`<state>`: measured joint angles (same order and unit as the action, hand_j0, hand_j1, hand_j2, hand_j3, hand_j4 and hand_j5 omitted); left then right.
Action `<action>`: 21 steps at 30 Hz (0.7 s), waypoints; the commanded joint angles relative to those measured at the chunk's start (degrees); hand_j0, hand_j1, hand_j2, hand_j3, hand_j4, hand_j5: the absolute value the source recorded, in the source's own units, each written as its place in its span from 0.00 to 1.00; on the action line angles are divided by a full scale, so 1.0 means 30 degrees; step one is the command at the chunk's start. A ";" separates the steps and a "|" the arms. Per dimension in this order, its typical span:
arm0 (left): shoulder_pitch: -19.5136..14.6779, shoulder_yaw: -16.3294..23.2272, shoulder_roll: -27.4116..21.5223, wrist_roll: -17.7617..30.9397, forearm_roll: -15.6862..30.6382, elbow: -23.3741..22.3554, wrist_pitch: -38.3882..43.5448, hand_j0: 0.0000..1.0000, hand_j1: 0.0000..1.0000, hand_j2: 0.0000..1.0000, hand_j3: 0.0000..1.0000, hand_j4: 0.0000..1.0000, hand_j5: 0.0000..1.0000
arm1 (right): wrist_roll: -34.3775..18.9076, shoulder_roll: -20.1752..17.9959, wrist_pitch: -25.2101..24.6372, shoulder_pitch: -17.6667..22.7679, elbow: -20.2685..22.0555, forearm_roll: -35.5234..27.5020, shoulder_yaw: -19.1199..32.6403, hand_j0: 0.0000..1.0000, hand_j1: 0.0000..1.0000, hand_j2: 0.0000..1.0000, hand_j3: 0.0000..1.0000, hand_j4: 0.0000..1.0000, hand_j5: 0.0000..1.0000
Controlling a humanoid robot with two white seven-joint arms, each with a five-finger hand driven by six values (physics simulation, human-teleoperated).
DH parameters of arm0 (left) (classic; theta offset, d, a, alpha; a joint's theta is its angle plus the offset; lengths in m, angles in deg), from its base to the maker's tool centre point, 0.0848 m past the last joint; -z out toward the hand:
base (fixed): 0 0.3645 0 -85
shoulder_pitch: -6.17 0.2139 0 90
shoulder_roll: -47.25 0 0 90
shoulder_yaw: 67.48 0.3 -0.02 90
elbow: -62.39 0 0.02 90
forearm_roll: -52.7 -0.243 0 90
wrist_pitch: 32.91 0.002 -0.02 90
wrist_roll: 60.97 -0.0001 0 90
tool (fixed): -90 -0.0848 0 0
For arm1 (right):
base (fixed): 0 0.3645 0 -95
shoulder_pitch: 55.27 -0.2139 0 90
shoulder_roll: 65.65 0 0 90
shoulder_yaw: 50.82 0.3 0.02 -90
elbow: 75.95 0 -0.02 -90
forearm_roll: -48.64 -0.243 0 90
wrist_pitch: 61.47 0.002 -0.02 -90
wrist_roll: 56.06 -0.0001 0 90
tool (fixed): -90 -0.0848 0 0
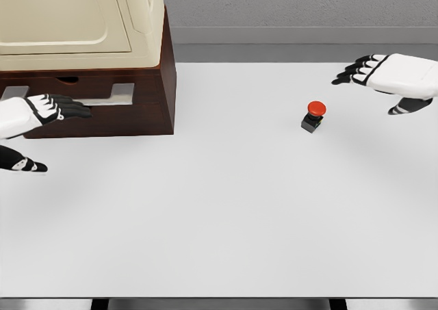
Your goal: Open the cabinet drawer with left arm, and place a switch into the drawer with right arm
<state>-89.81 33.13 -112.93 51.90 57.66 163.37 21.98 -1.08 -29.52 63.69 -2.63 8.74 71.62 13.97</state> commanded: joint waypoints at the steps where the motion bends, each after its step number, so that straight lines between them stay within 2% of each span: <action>1: 0.0000 0.0010 0.0073 0.0051 0.0134 0.0003 0.0037 1.00 1.00 1.00 1.00 1.00 1.00 | 0.0009 -0.0031 -0.0052 0.0000 -0.0105 -0.0098 0.0024 1.00 1.00 1.00 1.00 1.00 1.00; 4: -0.0234 0.0010 0.0248 0.0490 0.0251 0.0003 0.0037 1.00 1.00 1.00 1.00 1.00 1.00 | 0.0009 -0.0031 -0.0052 0.0000 -0.0105 -0.0098 0.0082 1.00 1.00 1.00 1.00 1.00 1.00; 7: -0.1172 0.0039 0.1478 0.1838 0.0280 0.0003 0.0037 1.00 1.00 1.00 1.00 1.00 1.00 | 0.0009 -0.0031 -0.0052 0.0000 -0.0105 -0.0098 0.0082 1.00 1.00 1.00 1.00 1.00 1.00; 10: -0.1289 0.0039 0.1537 0.1868 0.0192 -0.0027 0.0037 1.00 1.00 1.00 1.00 1.00 1.00 | 0.0009 -0.0031 -0.0052 0.0000 -0.0105 -0.0098 0.0082 1.00 1.00 1.00 1.00 1.00 1.00; 12: -0.1493 0.0508 0.1595 0.1985 0.0134 -0.0027 0.0037 1.00 1.00 1.00 1.00 1.00 1.00 | 0.0009 -0.0031 -0.0052 0.0000 -0.0105 -0.0098 0.0082 1.00 1.00 1.00 1.00 1.00 1.00; 15: -0.2547 0.0889 0.2912 0.4042 0.0134 -0.0056 0.0037 1.00 1.00 1.00 1.00 1.00 1.00 | 0.0009 -0.0031 -0.0052 0.0000 -0.0134 -0.0098 0.0082 1.00 1.00 1.00 1.00 1.00 1.00; 18: -0.3838 0.1885 0.3617 0.4042 0.0104 -0.0027 0.1889 1.00 1.00 1.00 1.00 1.00 1.00 | 0.0009 -0.0031 -0.0052 0.0000 -0.0134 -0.0098 0.0082 1.00 1.00 1.00 1.00 1.00 1.00; 21: -0.3838 0.1973 0.3618 0.4042 0.0104 -0.0027 0.2973 1.00 1.00 1.00 1.00 1.00 1.00 | 0.0009 -0.0031 -0.0052 0.0000 -0.0134 -0.0098 0.0082 1.00 1.00 1.00 1.00 1.00 1.00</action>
<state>-101.32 38.42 -102.71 63.65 57.62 163.24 28.08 -1.08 -29.55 63.69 -2.63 8.34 71.58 14.20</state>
